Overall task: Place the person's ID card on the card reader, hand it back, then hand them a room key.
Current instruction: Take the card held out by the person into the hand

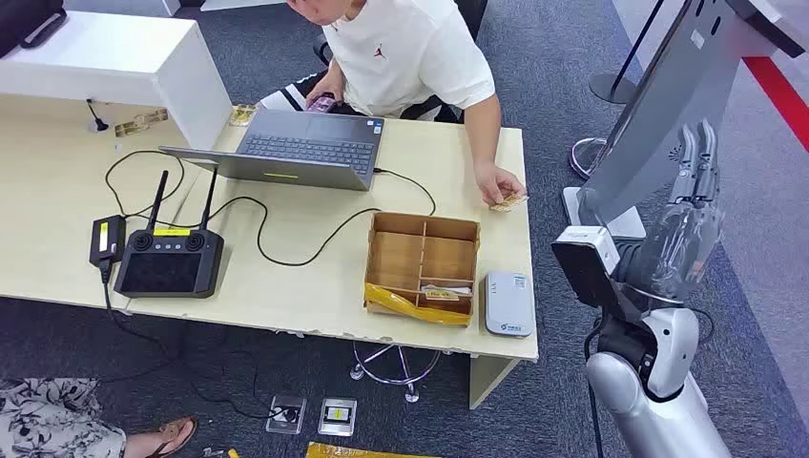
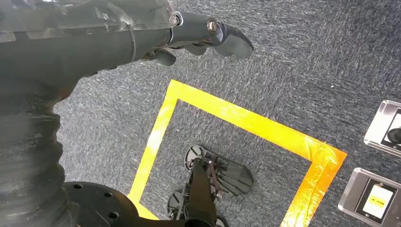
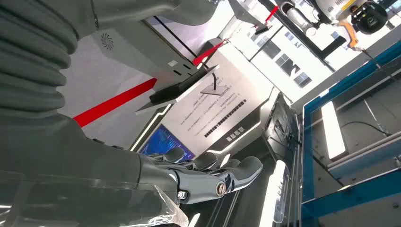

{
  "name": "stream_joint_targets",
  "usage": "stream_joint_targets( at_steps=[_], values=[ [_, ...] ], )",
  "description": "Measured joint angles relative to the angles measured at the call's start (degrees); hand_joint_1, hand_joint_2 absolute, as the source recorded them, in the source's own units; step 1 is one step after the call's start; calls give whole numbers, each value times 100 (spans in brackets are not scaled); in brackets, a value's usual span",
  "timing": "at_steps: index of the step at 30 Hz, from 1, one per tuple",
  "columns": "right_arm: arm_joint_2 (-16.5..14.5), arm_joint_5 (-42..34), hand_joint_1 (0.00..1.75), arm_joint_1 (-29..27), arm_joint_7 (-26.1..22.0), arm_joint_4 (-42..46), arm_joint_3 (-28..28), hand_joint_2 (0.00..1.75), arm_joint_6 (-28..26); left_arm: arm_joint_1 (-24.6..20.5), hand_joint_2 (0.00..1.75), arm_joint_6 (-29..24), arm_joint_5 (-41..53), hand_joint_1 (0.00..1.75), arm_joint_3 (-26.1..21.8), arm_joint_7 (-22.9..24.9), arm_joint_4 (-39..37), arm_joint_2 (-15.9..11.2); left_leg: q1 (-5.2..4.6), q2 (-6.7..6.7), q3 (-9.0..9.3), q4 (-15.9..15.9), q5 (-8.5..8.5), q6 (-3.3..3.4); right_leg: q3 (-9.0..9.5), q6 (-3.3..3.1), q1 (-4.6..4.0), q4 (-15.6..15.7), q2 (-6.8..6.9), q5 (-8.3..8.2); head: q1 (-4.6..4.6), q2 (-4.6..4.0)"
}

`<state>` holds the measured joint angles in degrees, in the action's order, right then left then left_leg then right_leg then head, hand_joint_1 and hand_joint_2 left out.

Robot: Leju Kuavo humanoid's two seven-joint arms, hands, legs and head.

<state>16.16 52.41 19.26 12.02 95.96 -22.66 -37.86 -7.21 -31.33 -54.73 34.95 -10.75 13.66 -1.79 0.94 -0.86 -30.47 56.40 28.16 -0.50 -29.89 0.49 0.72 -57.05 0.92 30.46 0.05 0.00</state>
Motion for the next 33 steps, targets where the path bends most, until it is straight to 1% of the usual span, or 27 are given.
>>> stream_joint_targets(
  at_steps=[17, 23, 33],
  values=[
    [160, -421, 0, -27, 109, -187, -165, 175, -148, -8, 175, -7, -33, 0, 95, 48, 0, 2, 0, 4, 1, 1, 0, 0, -4, 0, 0, 1, -3, 0, 0, 0],
    [152, -775, 0, -200, -287, -219, 117, 175, -161, -6, 175, -31, -80, 0, 97, 48, 0, 3, 0, 5, 0, 1, 1, 1, -5, 0, 0, 1, -3, 0, -1, 0],
    [58, -1091, 0, -488, -596, -233, 718, 175, -164, 3, 175, -37, -139, 0, 105, 48, 0, 5, 0, 9, -1, 1, 1, 1, -6, 0, 0, 1, -3, 0, -1, 0]
  ],
)
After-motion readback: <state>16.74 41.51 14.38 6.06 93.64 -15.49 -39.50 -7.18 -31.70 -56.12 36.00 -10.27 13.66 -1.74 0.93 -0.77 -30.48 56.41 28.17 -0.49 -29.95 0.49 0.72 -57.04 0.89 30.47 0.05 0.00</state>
